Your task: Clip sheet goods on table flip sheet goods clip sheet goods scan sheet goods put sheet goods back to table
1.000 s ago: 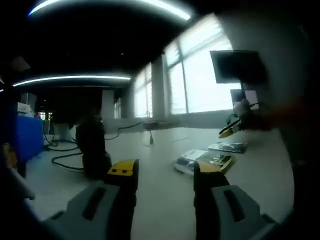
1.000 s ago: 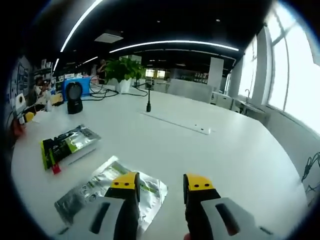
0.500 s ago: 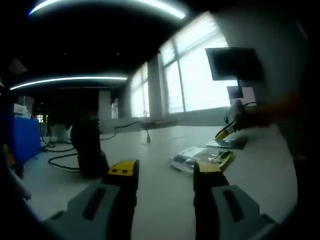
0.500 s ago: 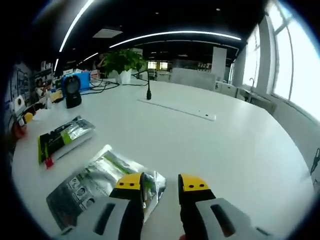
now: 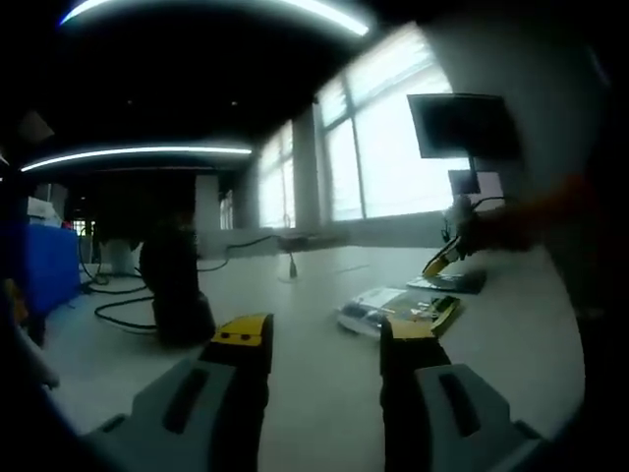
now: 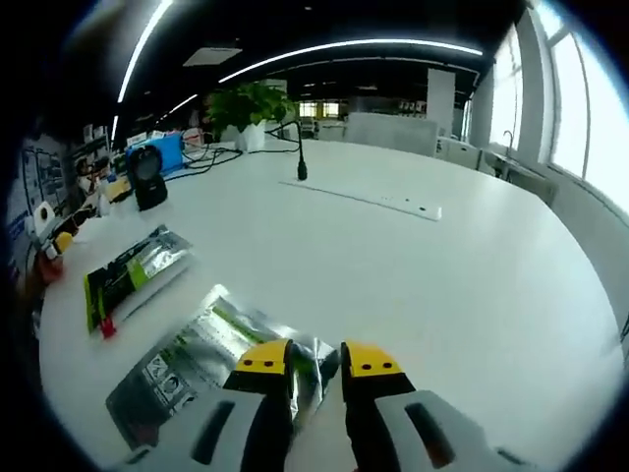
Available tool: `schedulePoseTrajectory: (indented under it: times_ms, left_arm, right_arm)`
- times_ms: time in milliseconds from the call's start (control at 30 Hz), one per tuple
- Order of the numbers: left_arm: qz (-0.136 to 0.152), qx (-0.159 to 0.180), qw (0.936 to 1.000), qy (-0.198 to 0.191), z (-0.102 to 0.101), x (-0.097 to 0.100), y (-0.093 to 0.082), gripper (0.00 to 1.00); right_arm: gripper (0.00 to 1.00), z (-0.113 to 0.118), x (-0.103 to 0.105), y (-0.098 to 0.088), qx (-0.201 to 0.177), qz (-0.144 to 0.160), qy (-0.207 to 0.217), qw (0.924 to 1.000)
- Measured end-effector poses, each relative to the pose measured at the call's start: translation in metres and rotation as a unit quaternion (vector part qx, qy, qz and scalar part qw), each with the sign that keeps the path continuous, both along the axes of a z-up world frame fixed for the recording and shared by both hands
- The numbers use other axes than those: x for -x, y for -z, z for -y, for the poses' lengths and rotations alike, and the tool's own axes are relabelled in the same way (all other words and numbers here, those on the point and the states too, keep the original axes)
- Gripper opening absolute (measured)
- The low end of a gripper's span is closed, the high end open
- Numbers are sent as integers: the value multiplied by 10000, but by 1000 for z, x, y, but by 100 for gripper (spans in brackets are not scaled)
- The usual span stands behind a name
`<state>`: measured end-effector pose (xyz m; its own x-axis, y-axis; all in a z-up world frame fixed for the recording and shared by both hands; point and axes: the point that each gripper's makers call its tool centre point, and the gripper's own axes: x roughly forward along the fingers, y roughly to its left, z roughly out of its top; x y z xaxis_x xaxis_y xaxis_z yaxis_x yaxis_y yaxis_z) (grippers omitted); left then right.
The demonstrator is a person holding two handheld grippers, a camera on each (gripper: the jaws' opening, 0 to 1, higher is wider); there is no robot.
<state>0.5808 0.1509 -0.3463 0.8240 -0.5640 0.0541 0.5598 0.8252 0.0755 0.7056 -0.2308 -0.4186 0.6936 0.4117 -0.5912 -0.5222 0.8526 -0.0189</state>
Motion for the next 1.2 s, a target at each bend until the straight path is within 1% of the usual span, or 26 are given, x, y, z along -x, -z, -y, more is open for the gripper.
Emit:
schedulePoseTrajectory:
  times_ms: [67, 267, 367, 467, 767, 867, 900, 967, 1200]
  left_arm:
    - [7, -15, 10000, 7, 0, 0, 0, 36]
    - [8, -60, 10000, 0, 1, 1, 1, 36]
    - [-10, -75, 10000, -6, 1, 0, 2, 36]
    - [-14, -93, 10000, -9, 1, 0, 2, 36]
    - [-8, -109, 9999, -11, 1, 0, 2, 36]
    - [-3, -106, 9999, -20, 1, 0, 2, 36]
    - [-2, -100, 9999, -26, 1, 0, 2, 36]
    - [-1, -91, 10000, -34, 0, 0, 2, 36]
    - [-3, -108, 9999, -45, 0, -1, 2, 36]
  right_arm:
    - [13, -1, 1, 0, 100, -4, -12, 9999]
    - [9, -3, 7, 1, 175, -19, -63, 9998]
    - [6, -5, 10, 2, 169, -16, -90, 9998]
    - [0, -9, 13, 2, 155, -17, -159, 9998]
    - [0, -10, 15, 2, 167, 121, -126, 9997]
    - [0, -9, 16, 1, 161, 271, -143, 9994]
    - [0, -9, 16, 0, 124, 297, -148, 9994]
    - [0, -7, 17, -3, -4, 252, -12, 9997]
    - [0, -12, 20, -22, -318, 452, 14, 9985]
